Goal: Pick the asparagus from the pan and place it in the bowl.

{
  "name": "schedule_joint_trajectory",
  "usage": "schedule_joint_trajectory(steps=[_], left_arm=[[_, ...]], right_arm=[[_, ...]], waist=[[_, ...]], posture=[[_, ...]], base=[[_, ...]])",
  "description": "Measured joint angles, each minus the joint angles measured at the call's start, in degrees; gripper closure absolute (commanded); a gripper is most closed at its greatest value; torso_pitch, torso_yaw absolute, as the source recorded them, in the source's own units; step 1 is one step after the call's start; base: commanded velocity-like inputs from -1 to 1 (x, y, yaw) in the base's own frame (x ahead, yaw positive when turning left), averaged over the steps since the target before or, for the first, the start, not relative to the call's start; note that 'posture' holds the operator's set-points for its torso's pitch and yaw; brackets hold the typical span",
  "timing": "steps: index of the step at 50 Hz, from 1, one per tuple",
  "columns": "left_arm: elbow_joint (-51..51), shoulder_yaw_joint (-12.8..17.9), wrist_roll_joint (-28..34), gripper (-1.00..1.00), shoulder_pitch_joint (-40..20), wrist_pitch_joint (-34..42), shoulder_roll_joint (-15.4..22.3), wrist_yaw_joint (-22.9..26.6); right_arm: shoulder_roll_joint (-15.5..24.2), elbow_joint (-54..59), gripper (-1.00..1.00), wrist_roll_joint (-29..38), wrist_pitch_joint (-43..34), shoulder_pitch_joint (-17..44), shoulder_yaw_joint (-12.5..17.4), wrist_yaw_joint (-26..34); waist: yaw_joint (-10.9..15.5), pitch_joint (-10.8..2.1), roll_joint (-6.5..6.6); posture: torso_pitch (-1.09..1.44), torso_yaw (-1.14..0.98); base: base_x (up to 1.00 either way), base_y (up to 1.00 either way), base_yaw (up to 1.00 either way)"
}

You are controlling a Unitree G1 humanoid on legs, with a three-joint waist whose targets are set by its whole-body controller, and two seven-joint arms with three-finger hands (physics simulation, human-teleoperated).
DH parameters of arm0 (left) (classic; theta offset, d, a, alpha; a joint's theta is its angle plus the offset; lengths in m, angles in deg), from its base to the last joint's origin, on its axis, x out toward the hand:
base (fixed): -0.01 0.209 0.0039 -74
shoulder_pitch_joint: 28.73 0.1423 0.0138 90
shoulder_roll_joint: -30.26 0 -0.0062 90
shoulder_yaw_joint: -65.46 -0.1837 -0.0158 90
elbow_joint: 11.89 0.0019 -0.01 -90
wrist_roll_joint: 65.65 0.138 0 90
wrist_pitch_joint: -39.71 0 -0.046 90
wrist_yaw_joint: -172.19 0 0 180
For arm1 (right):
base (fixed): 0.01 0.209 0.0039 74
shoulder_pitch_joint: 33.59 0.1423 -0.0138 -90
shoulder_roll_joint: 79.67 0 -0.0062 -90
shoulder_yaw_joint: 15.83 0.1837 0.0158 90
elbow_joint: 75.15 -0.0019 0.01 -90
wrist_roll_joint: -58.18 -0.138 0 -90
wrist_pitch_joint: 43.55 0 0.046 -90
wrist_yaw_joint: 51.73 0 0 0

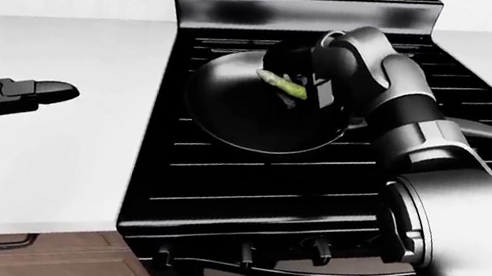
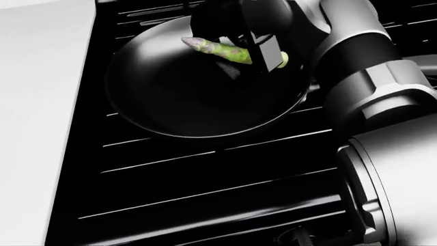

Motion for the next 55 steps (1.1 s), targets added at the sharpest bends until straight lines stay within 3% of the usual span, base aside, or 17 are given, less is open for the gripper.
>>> schedule_joint_trajectory(steps=[30,55], left_arm=[[-0.60,0.30,-0.46,-1.00,-0.30,0.66,0.53,-0.38],[-1.17,0.25,-0.66,-1.00,-0.83,1.46,1.10,-0.64]], right_arm=[[1.66,-1.14,1.00,-1.36,2.10,4.78,0.24,4.41],[7.02,-1.80,1.00,-3.20,3.13,8.46,1.27,8.87]], waist=[[-0.14,0.37,-0.04],[-0.20,0.69,-0.16]], posture=[[0.00,0.00],[0.00,0.00]], base=[[0.00,0.00,0.00],[0.00,0.00,0.00]])
